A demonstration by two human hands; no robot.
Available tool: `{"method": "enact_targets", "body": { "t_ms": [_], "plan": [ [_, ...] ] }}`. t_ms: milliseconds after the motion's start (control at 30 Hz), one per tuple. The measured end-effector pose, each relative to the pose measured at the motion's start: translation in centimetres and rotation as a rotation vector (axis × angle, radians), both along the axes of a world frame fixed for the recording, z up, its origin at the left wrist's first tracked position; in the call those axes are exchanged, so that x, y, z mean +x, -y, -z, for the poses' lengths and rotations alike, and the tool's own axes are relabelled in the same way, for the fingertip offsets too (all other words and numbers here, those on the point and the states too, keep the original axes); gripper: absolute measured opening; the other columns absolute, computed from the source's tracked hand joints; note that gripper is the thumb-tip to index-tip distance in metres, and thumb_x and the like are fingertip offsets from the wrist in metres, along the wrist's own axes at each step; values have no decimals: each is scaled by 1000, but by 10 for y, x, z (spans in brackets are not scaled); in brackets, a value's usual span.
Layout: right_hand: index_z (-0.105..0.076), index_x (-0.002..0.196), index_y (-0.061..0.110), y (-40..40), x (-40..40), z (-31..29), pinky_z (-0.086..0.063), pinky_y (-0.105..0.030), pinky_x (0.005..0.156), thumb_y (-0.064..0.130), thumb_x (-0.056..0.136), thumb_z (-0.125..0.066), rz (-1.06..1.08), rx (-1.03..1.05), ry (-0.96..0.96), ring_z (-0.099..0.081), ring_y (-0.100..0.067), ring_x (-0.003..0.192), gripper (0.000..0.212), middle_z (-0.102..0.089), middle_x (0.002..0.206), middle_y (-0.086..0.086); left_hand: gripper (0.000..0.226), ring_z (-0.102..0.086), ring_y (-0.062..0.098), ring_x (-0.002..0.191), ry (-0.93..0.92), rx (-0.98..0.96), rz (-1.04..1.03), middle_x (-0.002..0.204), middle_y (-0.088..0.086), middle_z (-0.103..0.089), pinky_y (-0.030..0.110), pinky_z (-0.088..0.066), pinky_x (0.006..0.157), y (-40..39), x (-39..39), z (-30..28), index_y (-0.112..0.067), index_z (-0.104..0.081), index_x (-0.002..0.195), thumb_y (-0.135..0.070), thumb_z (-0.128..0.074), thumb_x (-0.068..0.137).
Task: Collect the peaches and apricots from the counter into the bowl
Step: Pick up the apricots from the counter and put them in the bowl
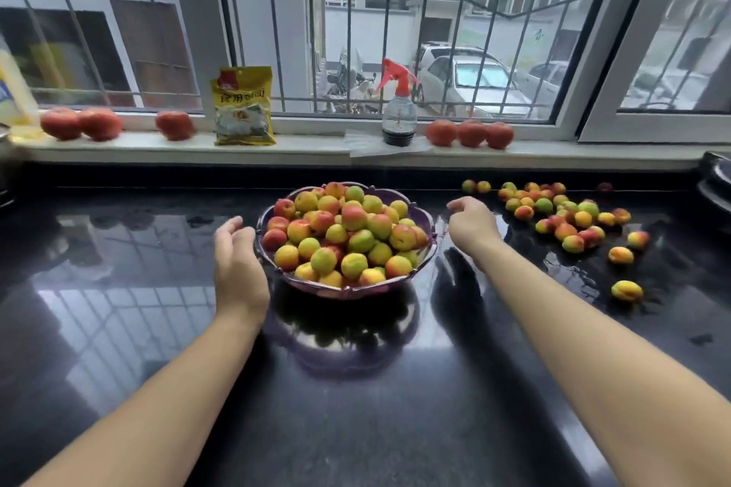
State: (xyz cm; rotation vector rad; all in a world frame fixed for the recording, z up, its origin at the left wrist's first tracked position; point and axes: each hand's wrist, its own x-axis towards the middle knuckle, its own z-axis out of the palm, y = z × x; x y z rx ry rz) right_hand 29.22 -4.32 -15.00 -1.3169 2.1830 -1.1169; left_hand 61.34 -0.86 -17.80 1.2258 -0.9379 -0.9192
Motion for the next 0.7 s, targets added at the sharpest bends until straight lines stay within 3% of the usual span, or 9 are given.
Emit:
{"method": "enact_targets", "body": {
  "t_ms": [133, 333, 433, 500, 567, 700],
  "plan": [
    [-55, 139, 15, 50, -39, 17, -38, -43, 110, 11, 89, -49, -12, 147, -404, -44, -39, 131, 51, -36, 151, -13, 59, -59, 15, 128, 35, -53, 104, 140, -6, -59, 47, -50, 111, 8, -10, 8, -32, -51, 148, -46, -47, 91],
    [-40, 148, 21, 114, -77, 33, -37, -49, 109, 20, 92, -47, 72, 217, -553, -40, -43, 136, 56, -12, 164, -11, 60, -58, 11, 131, 16, -79, 76, 140, -17, -60, 46, -46, 115, 16, -11, 17, -38, -54, 148, -37, -47, 88],
    [-42, 145, 13, 127, -79, 33, -41, -50, 104, 24, 98, -47, 43, 246, -623, -44, -45, 133, 49, -29, 156, -17, 59, -57, 7, 131, 23, -80, 68, 137, -21, -60, 43, -46, 115, 17, -11, 19, -38, -55, 146, -35, -46, 88],
    [-51, 131, 7, 124, -77, 40, -47, -47, 84, 18, 95, -52, 98, 92, -692, -57, -48, 113, 38, -44, 136, -21, 60, -55, 2, 130, 44, -78, 59, 134, -26, -59, 40, -44, 116, 17, -10, 18, -38, -56, 145, -35, -45, 87],
    [-53, 122, 6, 116, -77, 46, -44, -44, 71, 17, 93, -55, 122, -35, -704, -61, -49, 97, 31, -43, 126, -23, 61, -54, -2, 128, 53, -78, 49, 132, -29, -58, 38, -44, 116, 16, -11, 18, -37, -56, 145, -35, -45, 86],
    [-57, 132, 12, 113, -82, 42, -47, -47, 96, 31, 100, -54, 24, 168, -714, -54, -46, 117, 38, -48, 135, -22, 63, -56, 3, 129, 43, -62, 60, 133, -27, -59, 41, -45, 115, 14, -13, 16, -35, -55, 149, -35, -45, 87]
  ]
}}
